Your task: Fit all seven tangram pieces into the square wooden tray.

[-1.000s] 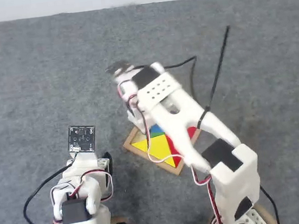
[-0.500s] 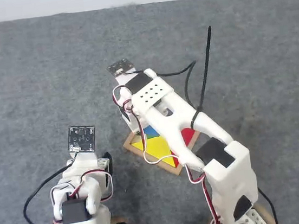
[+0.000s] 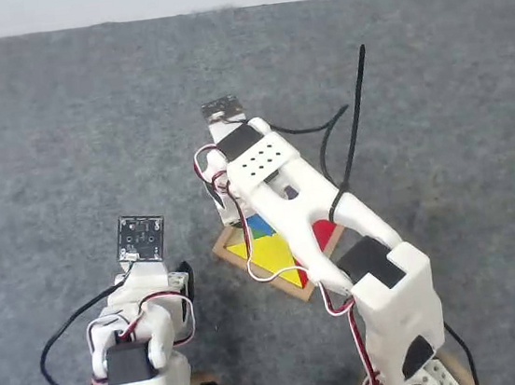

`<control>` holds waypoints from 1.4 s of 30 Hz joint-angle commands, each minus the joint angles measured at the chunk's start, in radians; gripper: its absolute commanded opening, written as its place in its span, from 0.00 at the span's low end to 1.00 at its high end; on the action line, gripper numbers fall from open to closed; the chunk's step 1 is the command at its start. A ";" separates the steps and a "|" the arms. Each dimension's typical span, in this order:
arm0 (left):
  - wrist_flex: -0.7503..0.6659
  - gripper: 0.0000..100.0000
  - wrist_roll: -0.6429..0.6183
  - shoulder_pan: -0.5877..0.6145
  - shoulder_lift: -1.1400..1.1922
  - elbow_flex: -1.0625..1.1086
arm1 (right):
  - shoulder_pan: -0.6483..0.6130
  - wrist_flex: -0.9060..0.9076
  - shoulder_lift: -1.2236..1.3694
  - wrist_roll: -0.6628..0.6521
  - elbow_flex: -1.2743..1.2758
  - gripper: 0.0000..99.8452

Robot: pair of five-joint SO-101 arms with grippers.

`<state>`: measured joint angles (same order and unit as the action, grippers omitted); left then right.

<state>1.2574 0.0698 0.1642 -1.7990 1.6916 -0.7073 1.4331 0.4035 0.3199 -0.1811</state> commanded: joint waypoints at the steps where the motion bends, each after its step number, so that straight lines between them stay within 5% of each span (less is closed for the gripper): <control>1: 0.009 0.15 0.006 -0.002 -0.028 -0.008 | 0.007 -0.064 -0.013 -0.436 -0.014 0.01; 10: 0.009 0.15 0.006 -0.002 -0.028 -0.008 | 0.005 -0.071 -0.013 -1.158 -0.014 0.01; 15: 0.009 0.15 0.006 -0.002 -0.028 -0.008 | -0.007 -0.073 -0.012 -1.398 -0.014 0.01; 21: 0.009 0.15 0.006 -0.002 -0.028 -0.008 | -0.064 -0.073 -0.008 -1.576 -0.006 0.01; 38: 0.009 0.15 0.006 -0.002 -0.028 -0.008 | -0.119 -0.105 0.091 -1.814 -0.012 0.01; 42: 0.009 0.15 0.006 -0.002 -0.028 -0.008 | -0.116 -0.045 0.093 -1.880 -0.012 0.09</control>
<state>1.2574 0.0698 0.1642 -1.7990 1.6916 -0.8147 1.3303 0.5125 -1.4891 -0.1811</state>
